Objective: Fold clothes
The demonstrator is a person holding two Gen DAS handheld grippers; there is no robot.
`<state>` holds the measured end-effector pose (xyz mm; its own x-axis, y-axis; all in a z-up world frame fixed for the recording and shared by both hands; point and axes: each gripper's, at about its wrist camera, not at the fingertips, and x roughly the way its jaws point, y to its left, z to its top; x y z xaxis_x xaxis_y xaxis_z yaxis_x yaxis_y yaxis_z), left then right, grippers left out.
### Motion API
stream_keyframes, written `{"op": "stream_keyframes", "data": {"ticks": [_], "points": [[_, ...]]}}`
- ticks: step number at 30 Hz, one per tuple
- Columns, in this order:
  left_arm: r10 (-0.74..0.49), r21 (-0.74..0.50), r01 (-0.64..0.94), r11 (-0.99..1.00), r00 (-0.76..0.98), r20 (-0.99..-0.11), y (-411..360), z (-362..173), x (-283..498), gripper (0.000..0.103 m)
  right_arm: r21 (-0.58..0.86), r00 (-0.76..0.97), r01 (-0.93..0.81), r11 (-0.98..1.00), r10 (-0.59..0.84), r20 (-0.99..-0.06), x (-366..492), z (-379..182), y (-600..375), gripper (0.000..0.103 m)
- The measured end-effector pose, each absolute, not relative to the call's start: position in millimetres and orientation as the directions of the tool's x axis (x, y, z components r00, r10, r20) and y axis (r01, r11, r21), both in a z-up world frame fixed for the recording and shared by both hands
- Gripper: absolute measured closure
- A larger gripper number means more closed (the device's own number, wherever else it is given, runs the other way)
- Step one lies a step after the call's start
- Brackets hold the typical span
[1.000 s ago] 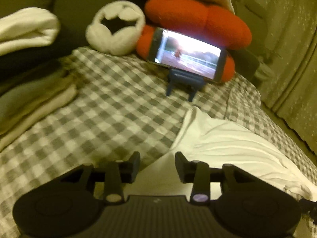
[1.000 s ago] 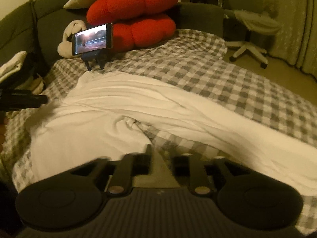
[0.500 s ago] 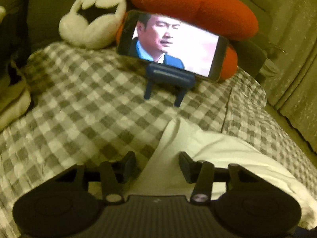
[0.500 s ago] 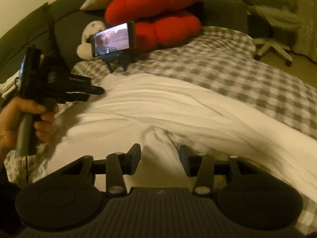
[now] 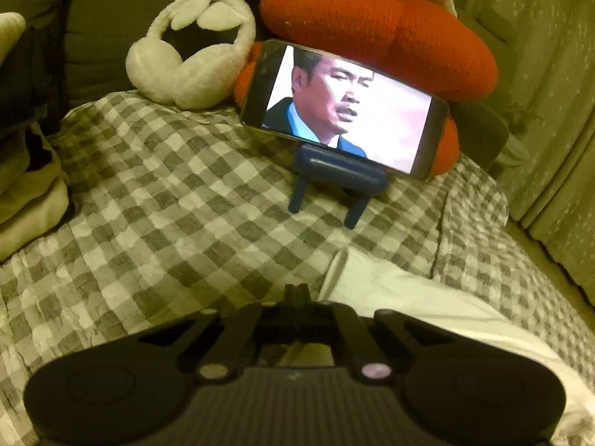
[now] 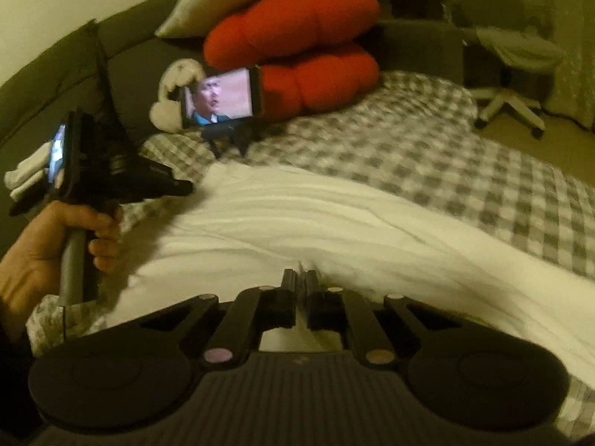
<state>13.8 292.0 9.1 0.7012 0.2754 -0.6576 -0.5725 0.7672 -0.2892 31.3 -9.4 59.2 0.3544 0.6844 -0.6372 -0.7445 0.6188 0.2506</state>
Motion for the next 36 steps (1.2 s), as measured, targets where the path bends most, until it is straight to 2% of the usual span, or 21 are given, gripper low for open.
{"op": "stream_keyframes", "data": {"ticks": [2, 6, 10, 13, 14, 15, 18, 19, 20, 21, 22, 28, 31, 34, 36], "points": [[0.277, -0.299, -0.579, 0.759, 0.702, -0.657, 294, 9, 13, 0.103, 0.269, 0.347, -0.728, 0.63, 0.678, -0.648, 35, 54, -11, 0.097], [0.272, -0.315, -0.584, 0.748, 0.703, -0.658, 298, 9, 9, 0.103, 0.344, 0.331, -0.732, 0.589, 0.748, -0.575, 33, 72, -19, 0.097], [0.262, -0.329, -0.585, 0.741, 0.704, -0.66, 300, 10, 5, 0.097, 0.303, 0.322, -0.727, 0.616, 0.695, -0.643, 39, 57, -13, 0.091], [0.254, -0.338, -0.582, 0.739, 0.706, -0.661, 301, 10, 3, 0.089, 0.308, 0.317, -0.718, 0.624, 0.687, -0.654, 41, 50, -13, 0.084], [0.25, -0.339, -0.578, 0.743, 0.709, -0.66, 300, 11, 4, 0.085, 0.322, 0.313, -0.717, 0.618, 0.698, -0.644, 42, 51, -13, 0.066], [0.248, -0.337, -0.573, 0.747, 0.71, -0.659, 299, 11, 4, 0.084, 0.336, 0.309, -0.716, 0.612, 0.71, -0.633, 43, 52, -14, 0.044], [0.251, -0.317, -0.563, 0.763, 0.711, -0.657, 294, 12, 6, 0.081, 0.354, 0.311, -0.711, 0.608, 0.722, -0.618, 45, 51, -11, 0.042], [0.252, -0.31, -0.56, 0.769, 0.71, -0.657, 293, 12, 7, 0.081, 0.345, 0.317, -0.709, 0.616, 0.714, -0.624, 47, 49, -8, 0.044], [0.253, -0.303, -0.555, 0.774, 0.71, -0.657, 291, 12, 8, 0.081, 0.333, 0.324, -0.707, 0.624, 0.704, -0.633, 48, 48, -5, 0.062], [0.253, -0.299, -0.551, 0.779, 0.712, -0.655, 290, 12, 8, 0.081, 0.316, 0.331, -0.706, 0.634, 0.689, -0.645, 48, 46, -2, 0.088], [0.253, -0.296, -0.548, 0.783, 0.714, -0.653, 290, 13, 7, 0.082, 0.298, 0.338, -0.705, 0.644, 0.674, -0.657, 49, 44, 1, 0.094], [0.254, -0.296, -0.54, 0.788, 0.723, -0.643, 288, 14, 6, 0.093, 0.269, 0.401, -0.698, 0.663, 0.673, -0.621, 45, 56, -6, 0.101], [0.253, -0.296, -0.536, 0.791, 0.726, -0.64, 286, 15, 7, 0.093, 0.265, 0.426, -0.683, 0.681, 0.666, -0.612, 47, 59, -14, 0.101], [0.253, -0.291, -0.542, 0.788, 0.718, -0.649, 286, 14, 8, 0.093, 0.252, 0.415, -0.68, 0.689, 0.644, -0.642, 50, 52, -11, 0.101], [0.256, -0.294, -0.548, 0.783, 0.715, -0.651, 288, 14, 7, 0.093, 0.256, 0.404, -0.687, 0.68, 0.65, -0.643, 49, 52, -9, 0.098]]}}
